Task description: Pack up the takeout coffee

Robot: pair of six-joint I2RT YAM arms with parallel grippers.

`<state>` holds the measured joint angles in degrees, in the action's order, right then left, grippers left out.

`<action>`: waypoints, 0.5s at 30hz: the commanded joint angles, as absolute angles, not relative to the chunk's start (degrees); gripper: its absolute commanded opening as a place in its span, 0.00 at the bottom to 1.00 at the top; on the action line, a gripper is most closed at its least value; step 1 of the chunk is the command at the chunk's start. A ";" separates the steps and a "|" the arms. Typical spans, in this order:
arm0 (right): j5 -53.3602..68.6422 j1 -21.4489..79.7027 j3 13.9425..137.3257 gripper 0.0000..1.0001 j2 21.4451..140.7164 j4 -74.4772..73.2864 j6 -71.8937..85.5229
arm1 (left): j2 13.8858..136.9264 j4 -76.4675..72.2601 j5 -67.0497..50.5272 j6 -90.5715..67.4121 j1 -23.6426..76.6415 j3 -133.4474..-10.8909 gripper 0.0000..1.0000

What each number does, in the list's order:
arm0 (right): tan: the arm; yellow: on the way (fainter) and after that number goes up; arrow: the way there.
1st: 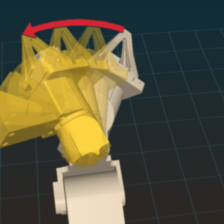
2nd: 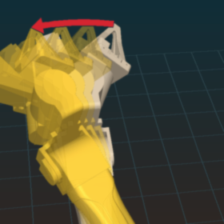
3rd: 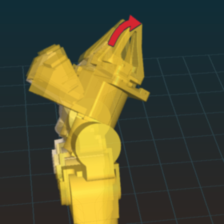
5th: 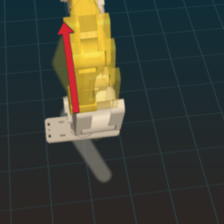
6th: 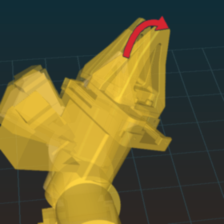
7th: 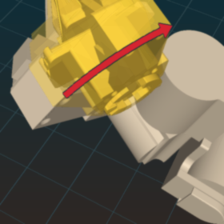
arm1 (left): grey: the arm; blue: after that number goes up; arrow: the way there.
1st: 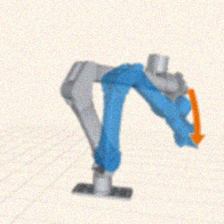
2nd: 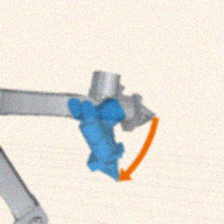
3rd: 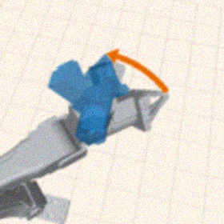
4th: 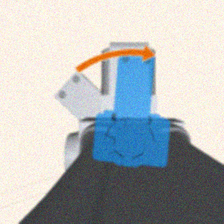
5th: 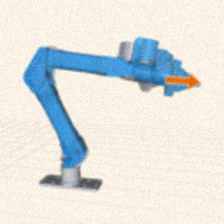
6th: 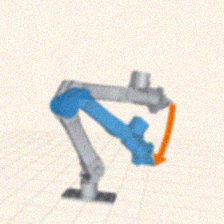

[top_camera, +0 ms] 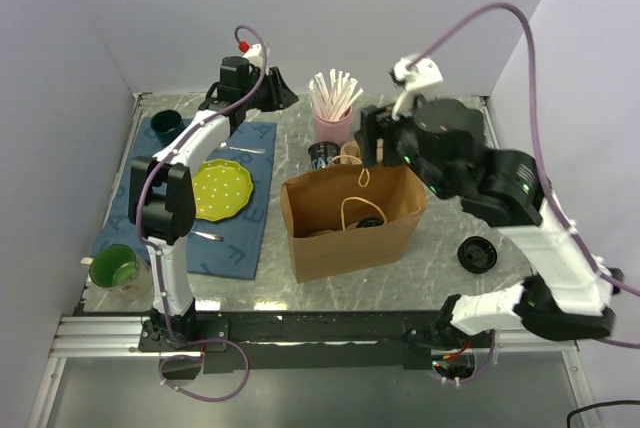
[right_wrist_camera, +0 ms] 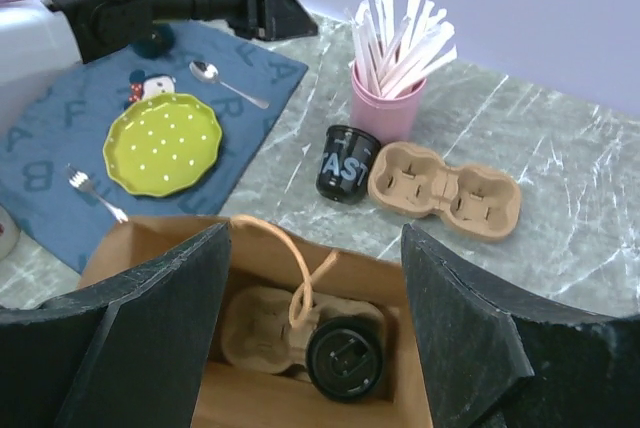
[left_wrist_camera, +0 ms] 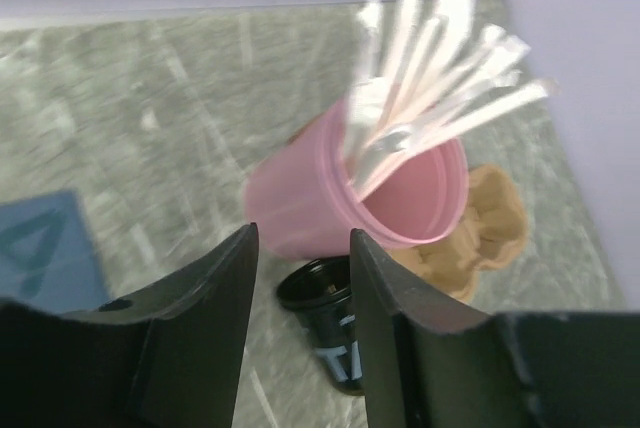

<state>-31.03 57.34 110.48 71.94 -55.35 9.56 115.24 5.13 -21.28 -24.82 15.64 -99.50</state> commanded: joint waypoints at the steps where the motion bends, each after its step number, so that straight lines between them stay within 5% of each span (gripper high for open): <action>1: -33.40 57.57 123.09 0.76 80.32 -63.53 10.81 | 115.75 -9.39 -32.16 -26.89 15.56 -101.70 0.45; 6: -34.63 57.48 131.92 0.77 87.88 -68.12 9.84 | 115.84 -12.21 -36.12 -27.95 15.47 -100.99 0.46; 15: -35.42 57.57 128.85 0.77 86.66 -63.90 11.43 | 118.91 -14.85 -37.26 -31.37 15.29 -102.65 0.43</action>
